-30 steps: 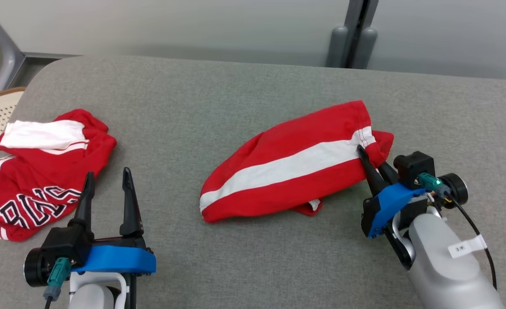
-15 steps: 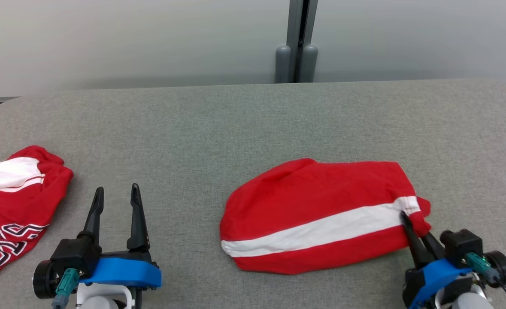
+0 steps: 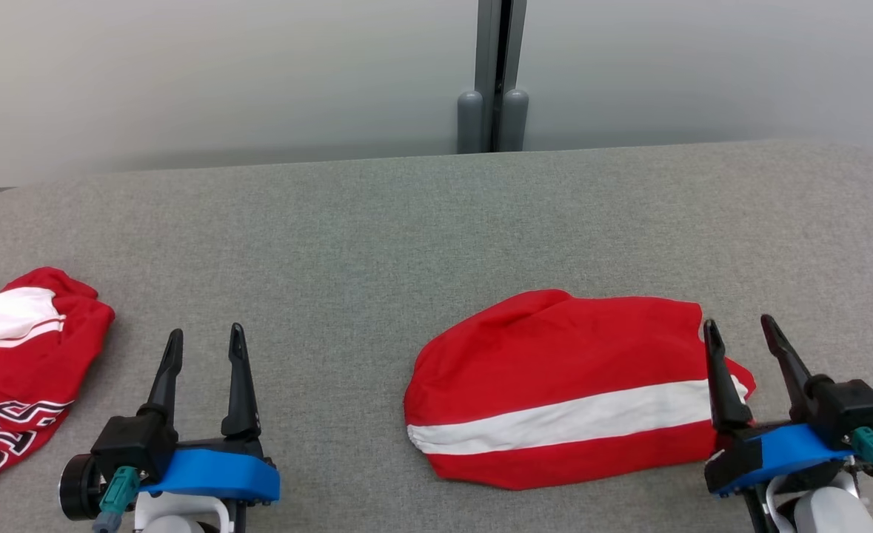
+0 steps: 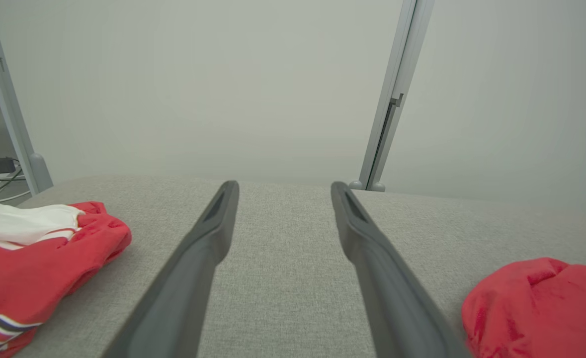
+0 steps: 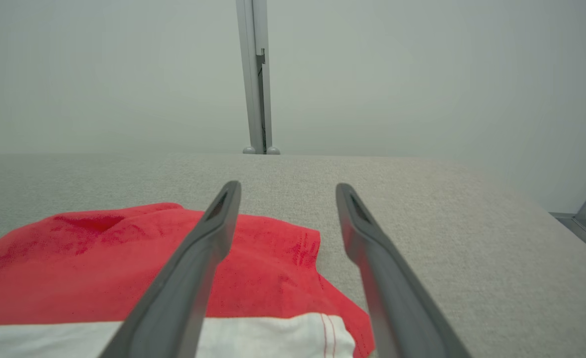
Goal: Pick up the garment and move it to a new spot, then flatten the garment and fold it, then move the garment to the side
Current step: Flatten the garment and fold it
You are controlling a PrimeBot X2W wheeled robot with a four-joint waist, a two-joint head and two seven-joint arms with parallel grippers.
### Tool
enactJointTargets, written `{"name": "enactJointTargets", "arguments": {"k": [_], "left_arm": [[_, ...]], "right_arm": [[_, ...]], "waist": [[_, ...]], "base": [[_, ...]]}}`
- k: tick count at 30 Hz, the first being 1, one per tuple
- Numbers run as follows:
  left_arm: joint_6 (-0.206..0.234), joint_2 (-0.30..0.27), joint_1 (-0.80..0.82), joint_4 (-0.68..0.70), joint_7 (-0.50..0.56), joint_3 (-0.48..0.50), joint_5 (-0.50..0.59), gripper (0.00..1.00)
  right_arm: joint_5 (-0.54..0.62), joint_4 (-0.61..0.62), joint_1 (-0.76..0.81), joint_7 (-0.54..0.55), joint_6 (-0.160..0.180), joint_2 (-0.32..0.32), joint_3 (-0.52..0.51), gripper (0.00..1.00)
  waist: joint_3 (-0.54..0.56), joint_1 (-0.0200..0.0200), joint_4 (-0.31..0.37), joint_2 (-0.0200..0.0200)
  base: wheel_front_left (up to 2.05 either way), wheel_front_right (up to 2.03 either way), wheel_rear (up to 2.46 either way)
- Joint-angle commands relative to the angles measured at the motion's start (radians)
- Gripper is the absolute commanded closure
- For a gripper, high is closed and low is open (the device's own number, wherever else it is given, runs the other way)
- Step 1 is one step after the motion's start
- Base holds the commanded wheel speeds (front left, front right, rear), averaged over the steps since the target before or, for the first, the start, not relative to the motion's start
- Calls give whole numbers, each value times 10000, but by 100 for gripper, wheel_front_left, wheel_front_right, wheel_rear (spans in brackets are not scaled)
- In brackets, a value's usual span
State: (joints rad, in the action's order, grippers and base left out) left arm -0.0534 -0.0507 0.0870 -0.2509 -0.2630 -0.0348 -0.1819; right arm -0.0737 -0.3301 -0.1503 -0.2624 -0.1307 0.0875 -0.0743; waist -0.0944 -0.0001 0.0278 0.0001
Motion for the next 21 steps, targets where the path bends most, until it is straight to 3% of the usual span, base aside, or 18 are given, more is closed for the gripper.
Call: {"name": "enactJointTargets", "arguments": {"k": [1,9,21], "left_arm": [[-49,6,-14,28,-27,61,62,0],[-60,6,101,97,-27,125,182,0],[-299,14,116,-139,-27,-114,306,0]], "right_arm": [[72,338,125,-35,-1,-82,27,0],[158,1635,523,-37,-1,-349,364,0],[-48,1521,607,-37,-1,-373,414,0]], "waist": [[-14,1,-5,-1],[-67,1,-62,-1],[-68,1,-3,-1]], "base": [[0,0,0],[0,0,0],[0,0,0]]}}
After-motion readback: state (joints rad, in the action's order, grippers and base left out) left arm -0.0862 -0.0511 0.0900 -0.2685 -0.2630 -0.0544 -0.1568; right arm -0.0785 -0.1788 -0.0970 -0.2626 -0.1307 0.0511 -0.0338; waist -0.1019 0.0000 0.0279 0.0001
